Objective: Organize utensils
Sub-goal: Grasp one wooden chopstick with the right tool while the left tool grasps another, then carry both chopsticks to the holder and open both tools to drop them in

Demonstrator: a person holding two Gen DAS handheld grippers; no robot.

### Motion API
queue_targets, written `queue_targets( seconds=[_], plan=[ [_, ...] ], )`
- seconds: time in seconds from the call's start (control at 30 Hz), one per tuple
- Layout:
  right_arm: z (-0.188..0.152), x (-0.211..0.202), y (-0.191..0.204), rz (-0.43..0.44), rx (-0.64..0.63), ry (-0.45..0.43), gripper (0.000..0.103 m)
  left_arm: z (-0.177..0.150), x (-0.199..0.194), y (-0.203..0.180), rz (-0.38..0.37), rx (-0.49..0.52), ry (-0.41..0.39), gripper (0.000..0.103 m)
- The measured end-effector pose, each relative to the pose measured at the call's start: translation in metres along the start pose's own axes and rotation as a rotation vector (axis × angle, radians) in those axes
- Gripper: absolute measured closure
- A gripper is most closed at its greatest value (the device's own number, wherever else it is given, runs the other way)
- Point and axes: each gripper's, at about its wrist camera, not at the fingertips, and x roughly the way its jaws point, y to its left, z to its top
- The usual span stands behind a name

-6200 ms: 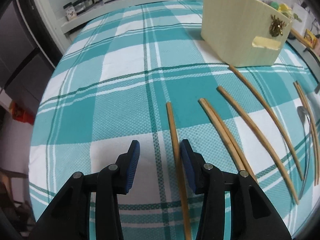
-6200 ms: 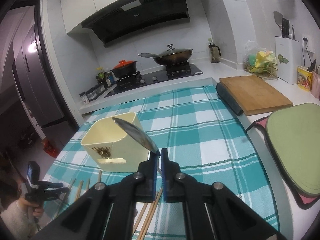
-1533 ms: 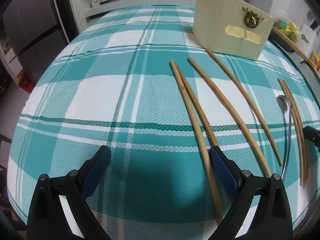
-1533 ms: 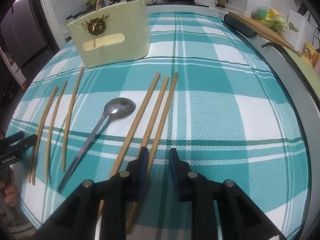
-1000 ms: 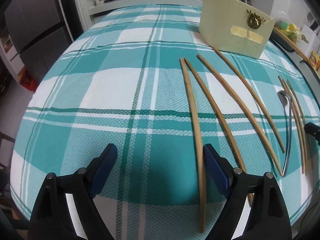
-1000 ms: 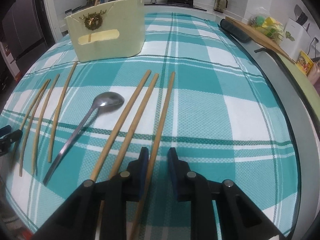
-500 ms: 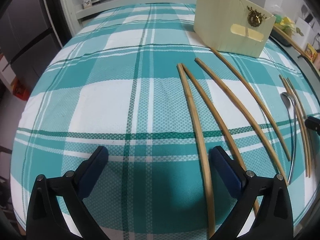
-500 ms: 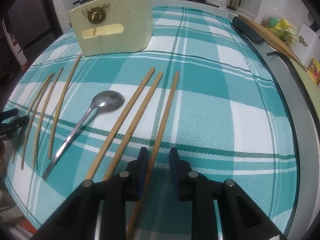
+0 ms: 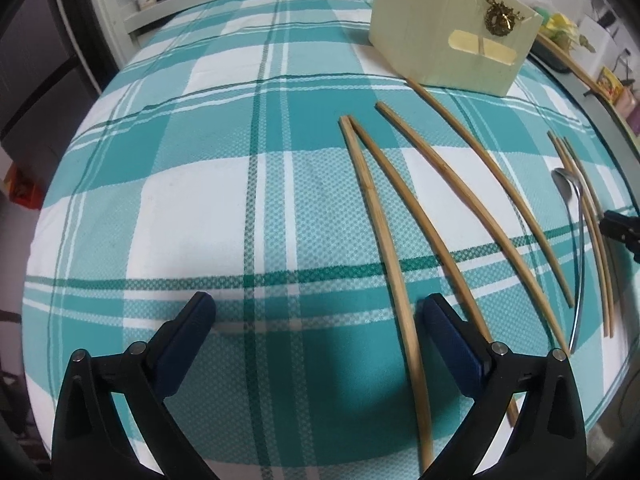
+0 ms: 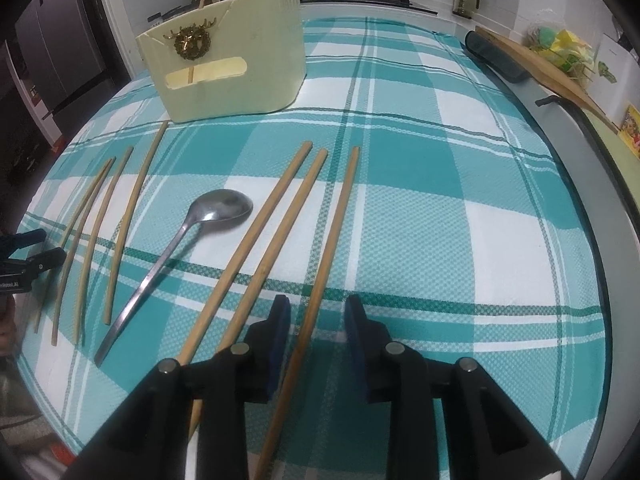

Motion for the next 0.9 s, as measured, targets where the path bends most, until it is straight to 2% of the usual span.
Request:
queue_targets(
  seconds=[0.13, 0.23, 0.3, 0.33, 0.4, 0.43, 0.53, 0.6, 0.9],
  plan=[
    [0.025, 0.011, -0.002, 0.031, -0.033, 0.069, 0.074, 0.028, 0.013, -0.004, -0.012, 0.04, 0.024, 0.001],
    [0.051, 0.026, -0.006, 0.028, -0.044, 0.087, 0.08, 0.054, 0.02, -0.007, -0.031, 0.051, 0.03, 0.016],
    [0.072, 0.037, -0.01, 0.026, -0.027, 0.093, 0.086, 0.068, 0.023, -0.008, -0.027, 0.052, 0.031, 0.035],
    [0.083, 0.045, -0.012, 0.025, -0.016, 0.105, 0.095, 0.075, 0.025, -0.007, -0.021, 0.05, 0.026, 0.043],
    [0.098, 0.054, -0.016, 0.035, 0.006, 0.104, 0.097, 0.085, 0.027, -0.005, -0.058, 0.037, 0.016, 0.087],
    [0.104, 0.057, -0.018, 0.036, 0.016, 0.1, 0.098, 0.088, 0.028, -0.004, -0.085, 0.022, 0.018, 0.095],
    [0.112, 0.056, -0.019, 0.052, 0.042, 0.065, 0.098, 0.09, 0.025, 0.003, -0.133, -0.033, -0.008, 0.098],
    [0.112, 0.045, -0.02, 0.083, 0.07, 0.014, 0.098, 0.087, 0.011, 0.007, -0.152, -0.056, -0.055, 0.098],
    [0.098, -0.057, -0.013, 0.148, 0.067, -0.247, 0.098, 0.076, -0.099, 0.017, -0.206, -0.086, -0.307, 0.098]
  ],
)
